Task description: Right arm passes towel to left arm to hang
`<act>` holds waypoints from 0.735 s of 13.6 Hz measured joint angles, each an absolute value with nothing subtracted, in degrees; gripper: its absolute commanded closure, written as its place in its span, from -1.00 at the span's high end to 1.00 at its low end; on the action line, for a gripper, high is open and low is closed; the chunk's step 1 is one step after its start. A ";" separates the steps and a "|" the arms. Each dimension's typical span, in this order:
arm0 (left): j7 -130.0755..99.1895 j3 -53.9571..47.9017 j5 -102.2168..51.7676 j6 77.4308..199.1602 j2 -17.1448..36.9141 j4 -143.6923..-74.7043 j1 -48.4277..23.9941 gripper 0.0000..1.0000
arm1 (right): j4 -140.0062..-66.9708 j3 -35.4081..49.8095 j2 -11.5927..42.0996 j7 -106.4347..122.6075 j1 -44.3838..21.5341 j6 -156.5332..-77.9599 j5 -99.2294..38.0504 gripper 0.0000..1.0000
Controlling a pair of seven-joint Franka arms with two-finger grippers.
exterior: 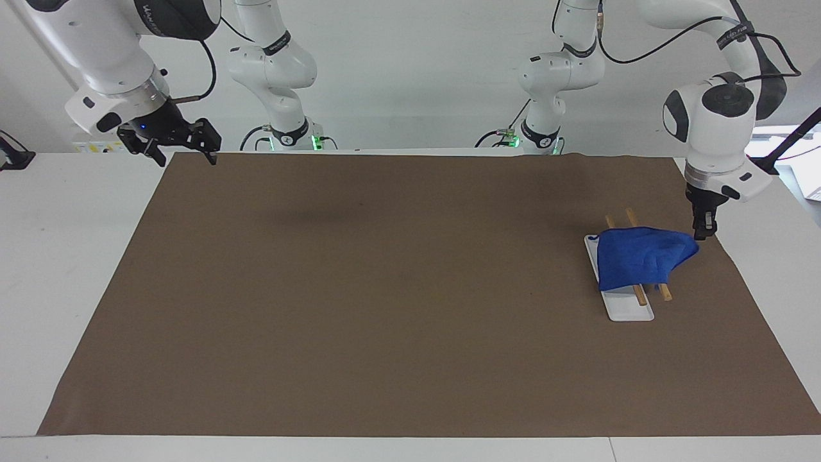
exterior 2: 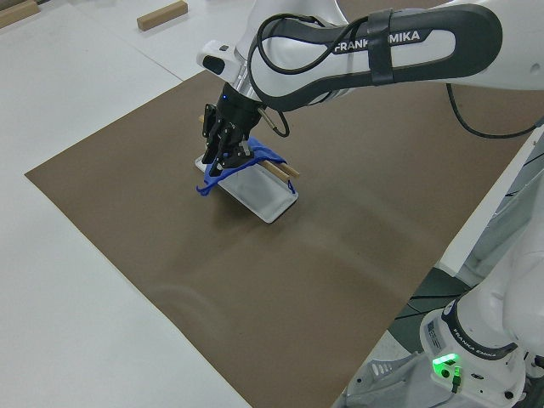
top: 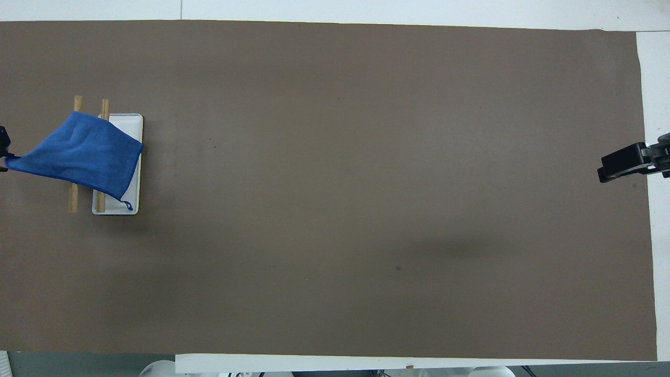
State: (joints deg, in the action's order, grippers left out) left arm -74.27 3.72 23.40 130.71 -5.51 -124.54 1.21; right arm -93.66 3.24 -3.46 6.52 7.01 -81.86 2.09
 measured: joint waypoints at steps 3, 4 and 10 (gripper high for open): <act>-69.43 2.83 18.88 121.00 -6.38 -120.37 -3.48 1.00 | -94.77 3.11 -4.43 6.52 7.15 -82.55 2.11 1.00; -65.21 2.71 16.84 116.39 -6.65 -117.82 -5.14 1.00 | -94.79 3.10 -4.46 6.52 7.15 -82.65 2.17 1.00; -25.13 3.03 4.84 92.87 -7.11 -99.68 -7.14 1.00 | -94.79 3.04 -4.46 6.50 7.21 -85.88 2.64 1.00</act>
